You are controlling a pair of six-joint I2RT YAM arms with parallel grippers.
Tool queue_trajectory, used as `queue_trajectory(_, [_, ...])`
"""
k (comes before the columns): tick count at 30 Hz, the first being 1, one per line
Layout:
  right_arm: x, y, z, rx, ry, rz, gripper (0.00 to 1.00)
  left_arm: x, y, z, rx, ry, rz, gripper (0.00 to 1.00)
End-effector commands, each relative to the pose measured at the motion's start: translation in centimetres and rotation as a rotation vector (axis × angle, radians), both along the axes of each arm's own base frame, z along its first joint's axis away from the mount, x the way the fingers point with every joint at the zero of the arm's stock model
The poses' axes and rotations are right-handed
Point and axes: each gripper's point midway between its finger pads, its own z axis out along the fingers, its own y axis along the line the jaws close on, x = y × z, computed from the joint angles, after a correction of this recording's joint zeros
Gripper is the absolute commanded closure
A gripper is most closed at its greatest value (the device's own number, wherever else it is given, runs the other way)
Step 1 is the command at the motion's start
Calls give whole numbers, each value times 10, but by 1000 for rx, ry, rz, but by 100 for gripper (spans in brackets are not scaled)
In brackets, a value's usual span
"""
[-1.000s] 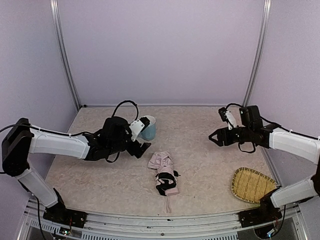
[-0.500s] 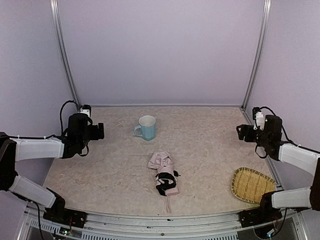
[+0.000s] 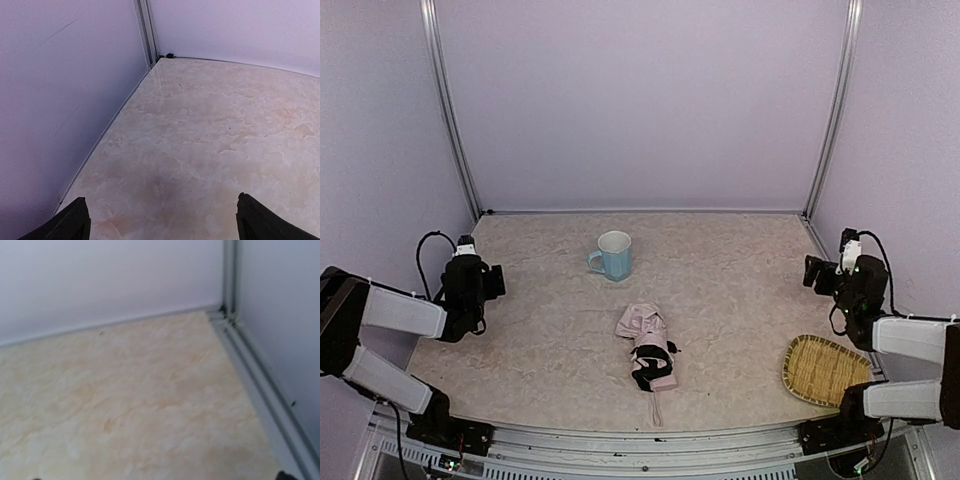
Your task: Put away the umbrella
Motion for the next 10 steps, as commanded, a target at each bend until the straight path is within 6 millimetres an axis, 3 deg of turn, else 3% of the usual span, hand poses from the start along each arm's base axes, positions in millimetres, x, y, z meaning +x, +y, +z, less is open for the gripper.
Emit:
queue_trajectory(1, [3, -19, 17, 9, -91, -102, 0, 11, -1, 22, 13, -110, -13, 1])
queue_trajectory(10, [7, -35, 3, -13, -44, -192, 0, 19, -12, 27, 55, -126, -93, 1])
